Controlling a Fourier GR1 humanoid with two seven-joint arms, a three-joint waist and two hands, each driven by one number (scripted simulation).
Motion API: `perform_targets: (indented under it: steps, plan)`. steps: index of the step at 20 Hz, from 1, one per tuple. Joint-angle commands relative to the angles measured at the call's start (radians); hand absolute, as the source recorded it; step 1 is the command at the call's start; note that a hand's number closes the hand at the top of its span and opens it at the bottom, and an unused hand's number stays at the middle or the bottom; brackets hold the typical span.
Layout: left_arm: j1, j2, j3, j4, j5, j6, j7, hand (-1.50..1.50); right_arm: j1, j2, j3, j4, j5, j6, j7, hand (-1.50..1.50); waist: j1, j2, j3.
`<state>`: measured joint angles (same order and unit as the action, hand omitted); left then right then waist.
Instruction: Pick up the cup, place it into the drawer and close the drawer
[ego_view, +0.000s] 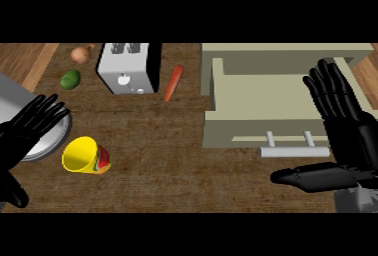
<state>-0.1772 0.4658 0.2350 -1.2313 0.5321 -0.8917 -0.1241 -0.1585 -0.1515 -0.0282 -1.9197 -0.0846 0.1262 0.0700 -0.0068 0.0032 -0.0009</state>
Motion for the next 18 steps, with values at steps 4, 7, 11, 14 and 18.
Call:
perform_targets:
  steps: [4,7,11,14,18]
  plan:
    - [-0.075,-0.002,0.036,0.321,-0.340,-0.058,-0.309,-1.50,-0.026,-0.016,-0.024,-0.011,-0.005,0.013,0.014,-1.50,-0.005,0.000,-0.001]
    - [-0.087,-0.001,-0.006,0.402,-0.467,-0.003,-0.433,-1.50,-0.049,-0.031,-0.045,0.023,-0.015,0.030,0.006,-1.50,-0.006,0.001,-0.001]
    - [-0.138,0.008,-0.049,0.552,-0.543,0.038,-0.564,-1.50,-0.092,-0.021,-0.043,0.048,-0.015,0.020,0.008,-1.50,-0.015,0.005,-0.003]
    - [-0.193,0.020,-0.052,0.647,-0.547,0.067,-0.584,-1.50,-0.048,-0.056,-0.098,0.075,-0.075,0.082,-0.041,-1.50,-0.020,0.006,-0.002]
    - [-0.151,0.008,-0.089,0.694,-0.593,0.130,-0.702,-1.50,-0.104,-0.020,-0.032,0.047,-0.010,0.025,0.018,-1.50,-0.020,0.008,-0.004]
